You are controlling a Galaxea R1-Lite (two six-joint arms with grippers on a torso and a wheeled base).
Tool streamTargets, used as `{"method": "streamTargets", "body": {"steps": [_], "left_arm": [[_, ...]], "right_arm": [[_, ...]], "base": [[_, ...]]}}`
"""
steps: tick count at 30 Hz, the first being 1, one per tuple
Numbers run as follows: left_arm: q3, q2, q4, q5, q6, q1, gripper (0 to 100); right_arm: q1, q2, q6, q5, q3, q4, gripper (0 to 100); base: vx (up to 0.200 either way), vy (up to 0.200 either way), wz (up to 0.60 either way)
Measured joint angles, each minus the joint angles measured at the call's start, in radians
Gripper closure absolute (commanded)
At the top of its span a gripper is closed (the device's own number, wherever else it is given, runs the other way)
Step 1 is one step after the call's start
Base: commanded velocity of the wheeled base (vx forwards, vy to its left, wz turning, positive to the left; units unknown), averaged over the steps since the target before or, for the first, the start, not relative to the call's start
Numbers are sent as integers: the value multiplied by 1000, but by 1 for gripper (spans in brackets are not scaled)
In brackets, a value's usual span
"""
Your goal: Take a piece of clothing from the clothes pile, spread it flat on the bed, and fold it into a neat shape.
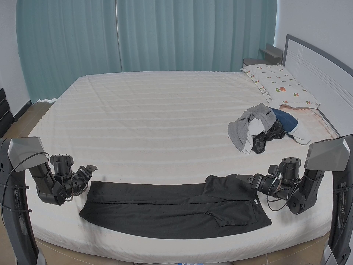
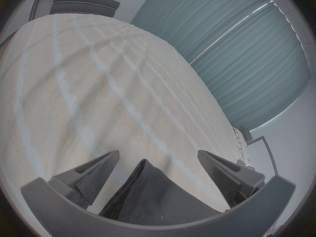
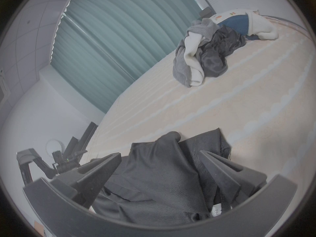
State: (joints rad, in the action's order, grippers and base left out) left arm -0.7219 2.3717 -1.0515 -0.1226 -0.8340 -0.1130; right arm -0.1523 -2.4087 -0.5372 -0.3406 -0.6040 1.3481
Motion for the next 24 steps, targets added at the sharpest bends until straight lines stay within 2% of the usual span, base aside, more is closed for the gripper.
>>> {"method": "streamTargets", "body": {"steps": [14,15,24], "left_arm": [[1,-3,0,1,0,1,0],[1,-3,-1,1,0,1,0],[1,-3,-2,1,0,1,0]], "right_arm": [[-39,-76,27,1,-104,-74,0],[-41,-79,30,1,-110,-81,100],[-44,-73,61,9,-94,-90,100]], "base": [[0,0,0],[0,0,0],[0,0,0]]}}
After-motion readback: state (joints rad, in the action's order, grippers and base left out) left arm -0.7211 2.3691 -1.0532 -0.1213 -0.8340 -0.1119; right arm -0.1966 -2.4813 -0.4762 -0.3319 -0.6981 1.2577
